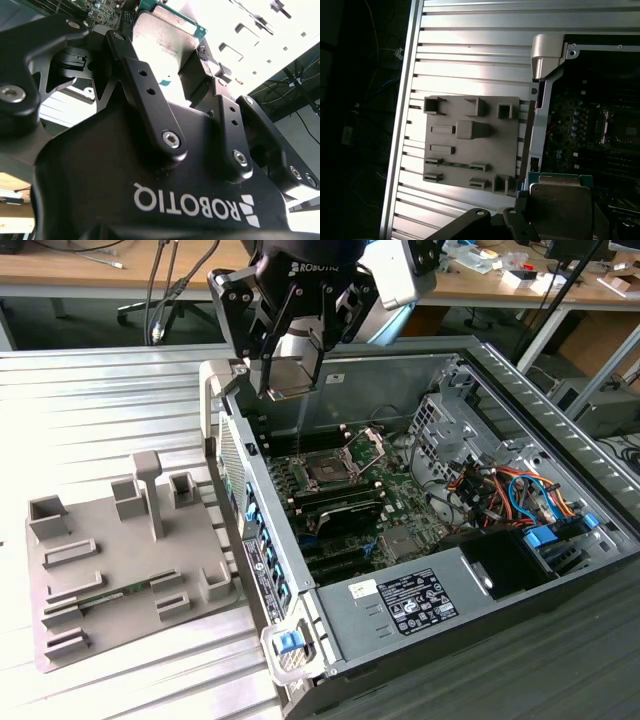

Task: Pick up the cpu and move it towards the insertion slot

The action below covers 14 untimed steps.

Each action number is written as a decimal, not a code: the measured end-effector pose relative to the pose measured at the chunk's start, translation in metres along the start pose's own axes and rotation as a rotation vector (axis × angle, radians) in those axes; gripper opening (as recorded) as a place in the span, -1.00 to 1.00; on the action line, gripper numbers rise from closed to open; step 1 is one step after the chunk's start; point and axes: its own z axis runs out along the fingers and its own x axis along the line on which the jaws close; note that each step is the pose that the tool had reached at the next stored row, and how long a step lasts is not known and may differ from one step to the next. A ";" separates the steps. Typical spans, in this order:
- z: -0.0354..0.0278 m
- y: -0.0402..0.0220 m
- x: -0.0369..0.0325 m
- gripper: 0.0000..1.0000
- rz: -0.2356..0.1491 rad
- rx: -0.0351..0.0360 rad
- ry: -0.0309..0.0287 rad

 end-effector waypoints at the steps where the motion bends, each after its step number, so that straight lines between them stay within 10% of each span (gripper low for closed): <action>1: 0.0000 -0.0001 -0.0004 0.10 0.000 0.0000 0.0000; 14: 0.0007 -0.0010 -0.0060 0.10 0.000 0.0000 0.0000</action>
